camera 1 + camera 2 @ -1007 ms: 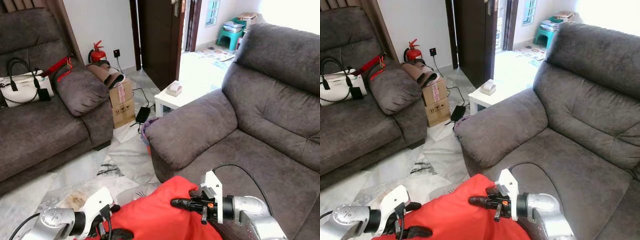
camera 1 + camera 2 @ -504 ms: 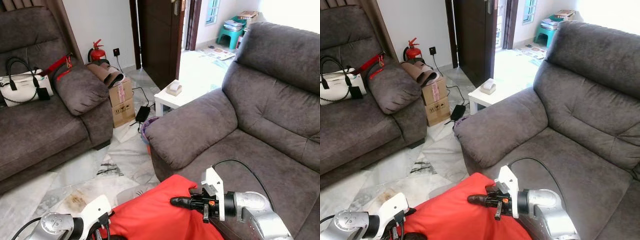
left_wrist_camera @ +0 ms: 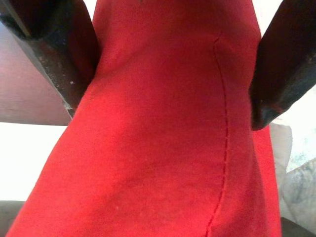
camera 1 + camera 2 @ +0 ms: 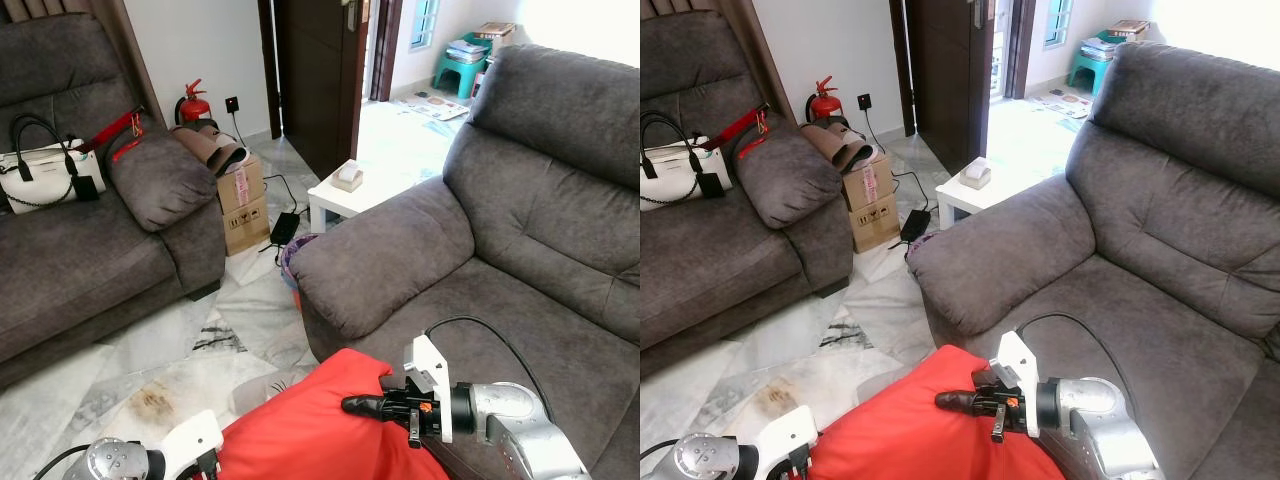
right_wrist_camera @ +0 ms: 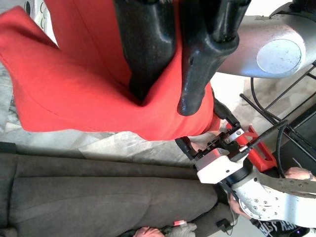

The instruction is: Move the pillow to the sofa from floor

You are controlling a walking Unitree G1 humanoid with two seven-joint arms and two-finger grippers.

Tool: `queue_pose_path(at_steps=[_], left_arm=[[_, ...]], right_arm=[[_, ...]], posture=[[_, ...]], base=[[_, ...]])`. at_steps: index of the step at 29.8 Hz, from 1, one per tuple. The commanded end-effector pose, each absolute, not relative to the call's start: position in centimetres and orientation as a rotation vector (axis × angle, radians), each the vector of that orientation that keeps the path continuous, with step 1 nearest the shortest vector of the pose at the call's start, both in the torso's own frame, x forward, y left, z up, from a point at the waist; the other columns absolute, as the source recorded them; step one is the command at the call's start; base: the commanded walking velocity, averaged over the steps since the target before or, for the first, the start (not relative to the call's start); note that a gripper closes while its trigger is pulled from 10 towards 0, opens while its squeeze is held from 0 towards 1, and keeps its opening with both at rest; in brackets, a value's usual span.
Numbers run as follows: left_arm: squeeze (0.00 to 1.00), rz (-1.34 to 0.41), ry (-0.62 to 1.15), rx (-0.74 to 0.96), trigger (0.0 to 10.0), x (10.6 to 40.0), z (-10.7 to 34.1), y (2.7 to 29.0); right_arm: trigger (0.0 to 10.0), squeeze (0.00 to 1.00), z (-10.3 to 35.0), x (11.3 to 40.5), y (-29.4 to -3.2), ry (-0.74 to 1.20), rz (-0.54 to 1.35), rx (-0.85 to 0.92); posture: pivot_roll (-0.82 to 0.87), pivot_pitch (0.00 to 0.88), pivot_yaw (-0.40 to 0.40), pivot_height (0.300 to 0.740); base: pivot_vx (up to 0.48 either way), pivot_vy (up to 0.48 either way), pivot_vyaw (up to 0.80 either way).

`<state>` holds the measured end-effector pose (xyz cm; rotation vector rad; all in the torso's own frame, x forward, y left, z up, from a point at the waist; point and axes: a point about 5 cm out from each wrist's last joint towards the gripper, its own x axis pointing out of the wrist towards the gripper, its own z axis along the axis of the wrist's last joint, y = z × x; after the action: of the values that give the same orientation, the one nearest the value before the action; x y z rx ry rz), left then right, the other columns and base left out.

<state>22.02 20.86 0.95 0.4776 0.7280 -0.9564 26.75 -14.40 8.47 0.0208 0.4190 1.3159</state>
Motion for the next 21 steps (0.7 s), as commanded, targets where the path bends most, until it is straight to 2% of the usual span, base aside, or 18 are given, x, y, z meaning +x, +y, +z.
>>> queue_pose_path(at_steps=[1,6,7,8,9,11,12,13,21], left_arm=[[0.00,-0.902,0.773,0.514,10.0,22.01,0.44,21.84],[0.00,-0.887,0.750,0.512,10.0,22.38,0.36,21.61],[0.00,-0.887,0.748,0.510,9.5,22.39,0.30,21.56],[0.00,-0.886,0.747,0.508,9.5,22.39,0.28,21.53],[0.00,-0.884,0.744,0.507,6.1,22.41,0.24,21.46],[0.00,-0.882,0.742,0.503,3.5,22.43,0.21,21.42],[0.00,-0.880,0.740,0.500,0.9,22.44,0.21,21.41],[0.00,-0.879,0.740,0.494,0.0,22.43,0.19,21.38],[0.00,-0.888,0.735,0.480,0.0,22.51,0.21,21.17]], right_arm=[[10.0,0.00,11.48,27.27,-13.43,0.246,1.387,0.014],[10.0,0.00,11.51,27.21,-13.24,0.243,1.388,0.020],[10.0,0.00,11.50,27.20,-13.25,0.243,1.388,0.021],[10.0,0.00,11.49,27.19,-13.25,0.243,1.389,0.021],[10.0,0.00,11.46,27.20,-13.30,0.245,1.387,0.020],[10.0,0.00,11.43,27.20,-13.35,0.246,1.386,0.020],[10.0,0.00,11.43,27.20,-13.37,0.247,1.385,0.019],[10.0,0.00,11.43,27.20,-13.39,0.247,1.385,0.019],[10.0,0.00,11.30,27.41,-13.48,0.248,1.376,0.024]], posture=[[0.12,0.058,0.010,0.740],[0.11,0.054,0.009,0.740],[0.11,0.054,0.008,0.740],[0.11,0.054,0.008,0.740],[0.11,0.054,0.007,0.740],[0.11,0.054,0.006,0.740],[0.11,0.054,0.006,0.740],[0.11,0.054,0.006,0.740],[0.11,0.050,0.004,0.740]], base=[[0.000,0.000,0.00],[0.000,0.000,0.00],[0.000,0.000,0.00],[0.000,0.000,0.00],[0.000,0.000,0.00],[0.000,0.000,0.00],[0.000,0.000,0.00],[0.000,0.000,0.00],[0.000,0.000,0.00]])
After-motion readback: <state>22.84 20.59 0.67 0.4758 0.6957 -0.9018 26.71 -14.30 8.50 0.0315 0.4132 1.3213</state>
